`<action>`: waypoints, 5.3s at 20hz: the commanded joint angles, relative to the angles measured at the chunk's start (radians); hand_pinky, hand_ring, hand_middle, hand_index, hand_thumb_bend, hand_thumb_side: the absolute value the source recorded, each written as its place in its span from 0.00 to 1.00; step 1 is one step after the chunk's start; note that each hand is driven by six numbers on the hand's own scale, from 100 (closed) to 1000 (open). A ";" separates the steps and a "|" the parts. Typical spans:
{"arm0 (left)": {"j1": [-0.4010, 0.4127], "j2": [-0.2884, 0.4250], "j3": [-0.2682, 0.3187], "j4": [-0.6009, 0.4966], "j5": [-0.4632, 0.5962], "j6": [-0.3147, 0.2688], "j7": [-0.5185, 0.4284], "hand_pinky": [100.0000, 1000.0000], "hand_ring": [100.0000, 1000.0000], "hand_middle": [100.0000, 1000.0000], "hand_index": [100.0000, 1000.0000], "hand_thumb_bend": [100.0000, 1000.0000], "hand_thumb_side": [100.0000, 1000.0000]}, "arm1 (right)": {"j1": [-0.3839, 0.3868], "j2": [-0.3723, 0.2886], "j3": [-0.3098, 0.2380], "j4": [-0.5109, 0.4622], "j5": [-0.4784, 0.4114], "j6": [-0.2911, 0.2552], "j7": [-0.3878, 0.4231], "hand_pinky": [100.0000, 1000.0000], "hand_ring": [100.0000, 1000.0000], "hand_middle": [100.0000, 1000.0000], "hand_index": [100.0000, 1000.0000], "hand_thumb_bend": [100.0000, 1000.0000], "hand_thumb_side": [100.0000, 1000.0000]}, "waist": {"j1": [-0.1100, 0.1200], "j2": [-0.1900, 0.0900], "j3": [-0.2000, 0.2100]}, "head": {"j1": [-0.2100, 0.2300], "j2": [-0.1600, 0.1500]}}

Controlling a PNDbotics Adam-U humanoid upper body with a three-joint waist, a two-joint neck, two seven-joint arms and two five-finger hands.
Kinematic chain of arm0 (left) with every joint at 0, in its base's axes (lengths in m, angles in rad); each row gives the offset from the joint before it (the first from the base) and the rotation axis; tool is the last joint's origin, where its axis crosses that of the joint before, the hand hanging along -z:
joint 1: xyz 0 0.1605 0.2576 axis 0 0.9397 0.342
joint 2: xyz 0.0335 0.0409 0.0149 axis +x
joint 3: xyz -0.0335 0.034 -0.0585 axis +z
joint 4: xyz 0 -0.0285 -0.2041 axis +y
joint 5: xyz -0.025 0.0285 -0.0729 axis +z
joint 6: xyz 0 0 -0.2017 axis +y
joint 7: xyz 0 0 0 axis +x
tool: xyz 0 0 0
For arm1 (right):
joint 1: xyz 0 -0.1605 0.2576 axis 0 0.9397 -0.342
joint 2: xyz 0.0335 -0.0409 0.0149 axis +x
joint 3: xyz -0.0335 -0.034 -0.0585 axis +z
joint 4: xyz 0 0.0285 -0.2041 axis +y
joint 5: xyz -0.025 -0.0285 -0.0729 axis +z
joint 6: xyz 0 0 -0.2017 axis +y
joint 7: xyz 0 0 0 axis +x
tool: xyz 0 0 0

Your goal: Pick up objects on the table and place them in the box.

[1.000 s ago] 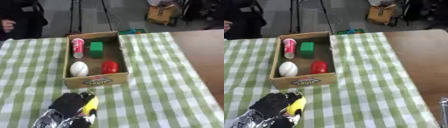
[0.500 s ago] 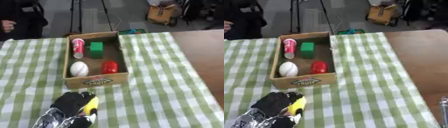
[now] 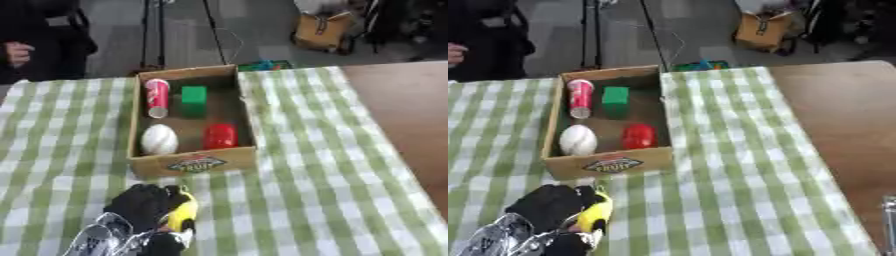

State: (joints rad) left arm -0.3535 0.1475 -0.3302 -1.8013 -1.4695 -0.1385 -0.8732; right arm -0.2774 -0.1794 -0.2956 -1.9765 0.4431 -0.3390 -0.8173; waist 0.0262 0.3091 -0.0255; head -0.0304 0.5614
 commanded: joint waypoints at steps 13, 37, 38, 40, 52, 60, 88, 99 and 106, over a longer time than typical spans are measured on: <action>0.024 0.005 -0.013 0.032 0.054 0.007 -0.032 0.02 0.36 0.52 0.71 0.00 0.72 | -0.009 -0.008 -0.007 -0.024 -0.006 -0.011 -0.020 0.38 0.38 0.31 0.41 0.00 0.63 | -0.005 -0.004 -0.002 | -0.003 -0.003; 0.021 0.015 -0.013 -0.014 0.023 0.039 0.056 0.00 0.32 0.49 0.56 0.00 0.24 | -0.009 -0.008 -0.008 -0.024 -0.017 -0.012 -0.017 0.38 0.38 0.31 0.41 0.00 0.63 | -0.004 -0.005 -0.003 | -0.005 -0.016; 0.019 0.017 -0.013 -0.024 0.028 0.038 0.055 0.00 0.32 0.49 0.56 0.00 0.24 | -0.009 -0.008 -0.007 -0.024 -0.017 -0.012 -0.017 0.38 0.38 0.31 0.41 0.00 0.63 | -0.004 -0.006 -0.002 | -0.006 -0.016; 0.010 0.026 -0.009 -0.054 0.043 0.033 0.049 0.00 0.32 0.49 0.56 0.00 0.21 | -0.008 -0.009 -0.007 -0.024 -0.017 -0.012 -0.016 0.39 0.38 0.31 0.41 0.00 0.63 | -0.002 -0.009 -0.001 | -0.007 -0.014; -0.073 0.104 0.045 -0.198 0.114 0.032 0.007 0.00 0.34 0.48 0.54 0.00 0.17 | 0.002 -0.015 -0.005 -0.024 -0.014 -0.009 -0.014 0.39 0.38 0.31 0.41 0.00 0.62 | 0.014 -0.032 0.006 | -0.019 -0.002; -0.122 0.140 0.060 -0.199 0.133 0.027 0.032 0.00 0.34 0.47 0.53 0.00 0.17 | 0.006 -0.018 -0.004 -0.024 -0.013 -0.008 -0.013 0.39 0.38 0.31 0.41 0.00 0.62 | 0.020 -0.039 0.009 | -0.024 0.002; -0.581 0.317 0.164 -0.160 0.325 0.143 0.018 0.00 0.31 0.46 0.52 0.00 0.21 | 0.010 -0.031 0.015 -0.024 -0.028 -0.010 0.003 0.39 0.38 0.31 0.41 0.00 0.61 | 0.044 -0.050 -0.051 | 0.018 -0.001; -0.656 0.269 0.138 0.149 0.297 0.134 0.256 0.00 0.29 0.44 0.53 0.00 0.23 | -0.005 -0.033 0.026 -0.024 -0.043 -0.019 0.015 0.39 0.38 0.31 0.41 0.00 0.60 | 0.051 -0.034 -0.090 | 0.056 -0.024; -0.664 0.237 0.122 0.359 0.272 0.087 0.421 0.00 0.29 0.44 0.53 0.00 0.21 | -0.010 -0.031 0.029 -0.024 -0.048 -0.020 0.020 0.39 0.38 0.31 0.41 0.00 0.60 | 0.054 -0.027 -0.100 | 0.061 -0.037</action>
State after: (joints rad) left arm -0.9937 0.3767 -0.2106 -1.4624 -1.1886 -0.0444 -0.4788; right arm -0.2768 -0.1897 -0.2697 -1.9765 0.4016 -0.3511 -0.7931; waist 0.0847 0.2987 -0.1253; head 0.0260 0.5373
